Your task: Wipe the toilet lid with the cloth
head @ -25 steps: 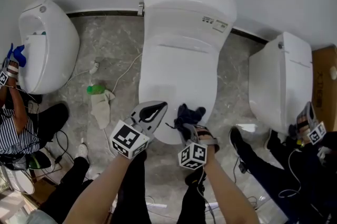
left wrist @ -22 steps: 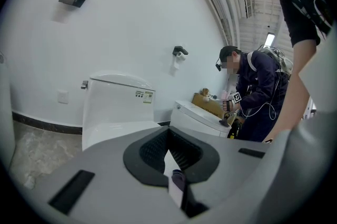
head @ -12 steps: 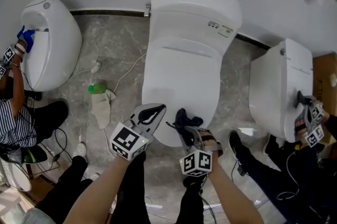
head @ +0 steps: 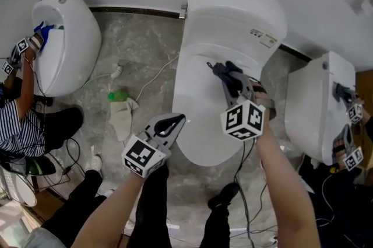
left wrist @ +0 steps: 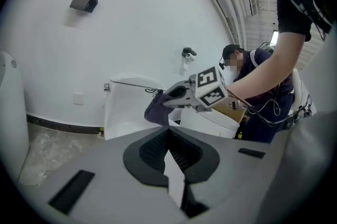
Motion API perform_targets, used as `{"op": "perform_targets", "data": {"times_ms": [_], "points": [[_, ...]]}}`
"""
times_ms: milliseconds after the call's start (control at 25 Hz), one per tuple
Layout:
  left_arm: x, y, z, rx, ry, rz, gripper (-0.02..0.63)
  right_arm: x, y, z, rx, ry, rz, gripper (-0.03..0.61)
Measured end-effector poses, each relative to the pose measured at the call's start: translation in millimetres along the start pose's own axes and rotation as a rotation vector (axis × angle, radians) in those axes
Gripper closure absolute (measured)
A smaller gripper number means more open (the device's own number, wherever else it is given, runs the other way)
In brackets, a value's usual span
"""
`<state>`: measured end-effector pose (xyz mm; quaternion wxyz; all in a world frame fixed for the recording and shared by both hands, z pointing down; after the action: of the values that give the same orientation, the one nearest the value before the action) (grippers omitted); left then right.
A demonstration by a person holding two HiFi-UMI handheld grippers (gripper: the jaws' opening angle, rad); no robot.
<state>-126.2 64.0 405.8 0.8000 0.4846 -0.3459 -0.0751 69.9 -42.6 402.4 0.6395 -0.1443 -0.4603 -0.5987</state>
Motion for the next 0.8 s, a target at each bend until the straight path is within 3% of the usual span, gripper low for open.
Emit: {"op": "perform_targets", "data": {"times_ms": [280, 560, 800], "points": [[-11, 5, 14, -0.015, -0.021, 0.002, 0.601, 62, -23, -43, -0.021, 0.018, 0.069, 0.517], [-14, 14, 33, -0.011, -0.040, 0.021, 0.601, 98, -1, 12, -0.080, -0.096, 0.145, 0.517], [-5, 16, 29, -0.004, -0.029, 0.024, 0.601, 88, 13, 53, -0.117, -0.125, 0.150, 0.517]]}}
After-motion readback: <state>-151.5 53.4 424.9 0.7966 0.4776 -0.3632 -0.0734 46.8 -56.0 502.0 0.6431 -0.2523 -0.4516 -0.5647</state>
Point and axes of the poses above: the fingertips, and each gripper's own axes: x forward along the fingers, z to its left, y out of its underside, the point moved 8 cm from there along -x, backward along the fingers, and after that the axes turned 10 degrees about z, right-handed, at the moved point
